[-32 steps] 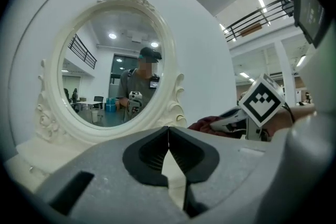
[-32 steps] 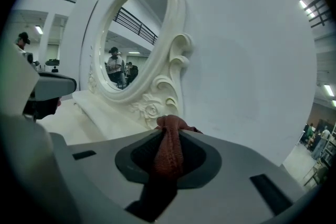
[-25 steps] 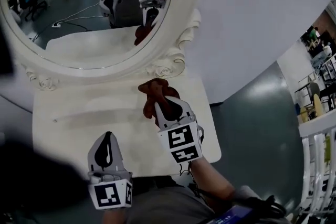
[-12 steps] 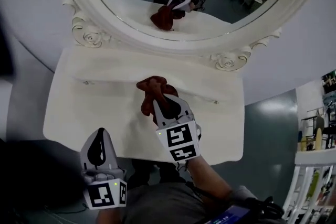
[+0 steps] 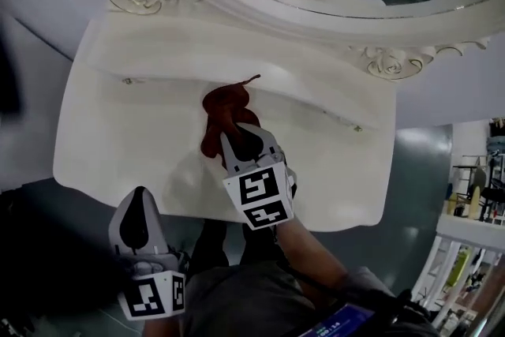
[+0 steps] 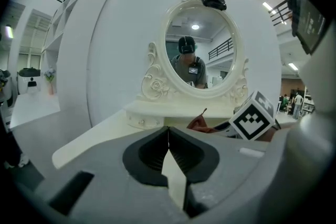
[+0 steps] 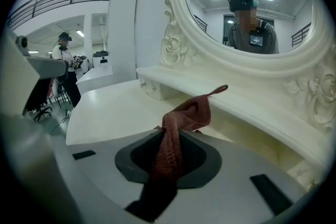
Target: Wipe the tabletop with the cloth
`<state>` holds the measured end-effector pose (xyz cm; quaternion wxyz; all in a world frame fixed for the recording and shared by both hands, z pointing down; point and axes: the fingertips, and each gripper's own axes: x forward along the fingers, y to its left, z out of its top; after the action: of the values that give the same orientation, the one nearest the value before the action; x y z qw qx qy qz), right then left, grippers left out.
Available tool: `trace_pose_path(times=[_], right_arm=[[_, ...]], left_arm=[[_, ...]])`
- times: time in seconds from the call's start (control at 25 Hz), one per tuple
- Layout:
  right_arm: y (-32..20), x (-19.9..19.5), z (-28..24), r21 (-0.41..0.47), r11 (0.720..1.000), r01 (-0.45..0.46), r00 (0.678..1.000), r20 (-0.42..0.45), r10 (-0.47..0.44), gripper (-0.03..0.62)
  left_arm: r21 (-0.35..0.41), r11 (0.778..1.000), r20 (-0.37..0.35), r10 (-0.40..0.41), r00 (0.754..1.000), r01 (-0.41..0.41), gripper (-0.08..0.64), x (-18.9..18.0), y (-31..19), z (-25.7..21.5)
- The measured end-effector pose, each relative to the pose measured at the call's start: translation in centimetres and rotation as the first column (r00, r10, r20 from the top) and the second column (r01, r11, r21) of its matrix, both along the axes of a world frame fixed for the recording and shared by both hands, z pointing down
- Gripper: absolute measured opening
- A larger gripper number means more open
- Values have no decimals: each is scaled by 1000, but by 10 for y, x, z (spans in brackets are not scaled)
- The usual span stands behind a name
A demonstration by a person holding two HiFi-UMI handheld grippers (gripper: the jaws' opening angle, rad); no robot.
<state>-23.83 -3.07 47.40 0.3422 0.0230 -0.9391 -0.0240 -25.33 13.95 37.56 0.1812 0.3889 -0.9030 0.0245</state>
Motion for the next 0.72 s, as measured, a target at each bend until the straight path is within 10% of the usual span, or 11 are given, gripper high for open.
trace_pose_path(times=[0.72], right_arm=[[-6,13,22,-36,999,-36,999,-26,35,71]], left_arm=[[-24,997,-18,79,997,-79,15,8,-30,10]])
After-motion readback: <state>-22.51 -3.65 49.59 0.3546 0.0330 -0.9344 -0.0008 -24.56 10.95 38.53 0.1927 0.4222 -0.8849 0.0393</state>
